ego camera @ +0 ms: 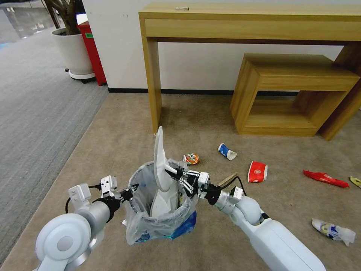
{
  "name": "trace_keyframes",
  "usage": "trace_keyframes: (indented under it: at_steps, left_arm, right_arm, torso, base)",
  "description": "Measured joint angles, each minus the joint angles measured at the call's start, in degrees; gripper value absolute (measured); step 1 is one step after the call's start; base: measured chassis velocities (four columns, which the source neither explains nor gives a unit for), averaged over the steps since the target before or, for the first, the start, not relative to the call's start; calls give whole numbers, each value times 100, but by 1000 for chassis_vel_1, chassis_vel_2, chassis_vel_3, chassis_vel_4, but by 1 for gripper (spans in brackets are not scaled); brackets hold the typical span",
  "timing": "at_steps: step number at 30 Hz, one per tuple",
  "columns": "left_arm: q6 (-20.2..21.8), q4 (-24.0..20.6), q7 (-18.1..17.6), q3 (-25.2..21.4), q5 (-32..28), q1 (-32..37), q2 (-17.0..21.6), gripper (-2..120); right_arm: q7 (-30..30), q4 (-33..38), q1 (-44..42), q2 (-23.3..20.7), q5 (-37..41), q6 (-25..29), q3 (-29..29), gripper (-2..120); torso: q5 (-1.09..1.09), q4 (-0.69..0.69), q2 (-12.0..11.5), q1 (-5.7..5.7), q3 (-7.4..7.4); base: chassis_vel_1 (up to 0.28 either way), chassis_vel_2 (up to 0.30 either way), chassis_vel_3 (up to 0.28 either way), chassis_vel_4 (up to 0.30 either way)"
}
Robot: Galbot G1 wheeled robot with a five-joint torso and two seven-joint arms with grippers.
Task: Pick up the trash bin and place the garbage on the floor into it.
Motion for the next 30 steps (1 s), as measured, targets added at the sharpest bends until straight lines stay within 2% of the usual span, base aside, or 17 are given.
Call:
trace_keyframes:
  at_steps: [1,3,6,7,10,11,14,15,18,25,30]
  left_arm:
    - [0,-5,-1,3,0,2,0,2]
    - [0,-6,-3,9,5,6,0,2]
    - [2,9,-17,19,35,6,3,2]
    - [2,9,-17,19,35,6,3,2]
    - [-4,74,-95,15,108,-19,4,2]
    - [-4,74,-95,15,108,-19,4,2]
    - [-3,124,-100,8,129,-52,5,2]
    - [-3,124,-100,8,129,-52,5,2]
    - [-3,170,-101,-50,130,-103,18,2]
    - [-3,275,-112,-303,64,-203,71,2]
    - [-3,363,-279,-604,-71,-273,135,2]
  right_arm:
    - [6,20,-11,-13,4,0,17,34]
    - [8,51,-26,-33,10,0,44,37]
    - [8,156,-69,-92,28,0,97,51]
    - [8,156,-69,-92,28,0,97,51]
    - [-5,290,-116,-167,52,1,165,65]
    - [-5,290,-116,-167,52,1,165,65]
    - [-35,414,-170,-230,73,3,206,81]
    - [-35,414,-170,-230,73,3,206,81]
    - [-51,526,-232,-287,82,14,270,95]
    - [-54,718,-347,-395,111,20,428,100]
    - [131,833,-471,-441,116,35,658,100]
  torso:
    - [0,0,0,0,0]
    - [0,0,0,0,0]
    - [0,0,0,0,0]
    - [0,0,0,0,0]
    - [0,0,0,0,0]
    - [0,0,0,0,0]
    - [0,0,0,0,0]
    - [0,0,0,0,0]
    - [0,0,0,0,0]
    - [0,0,0,0,0]
    - [-1,0,0,0,0]
  base:
    - [0,0,0,0]
    - [0,0,0,0]
    - [0,0,0,0]
    - [0,0,0,0]
    - [0,0,0,0]
    - [0,0,0,0]
    - [0,0,0,0]
    - [0,0,0,0]
    - [0,0,0,0]
    - [0,0,0,0]
    - [0,0,0,0]
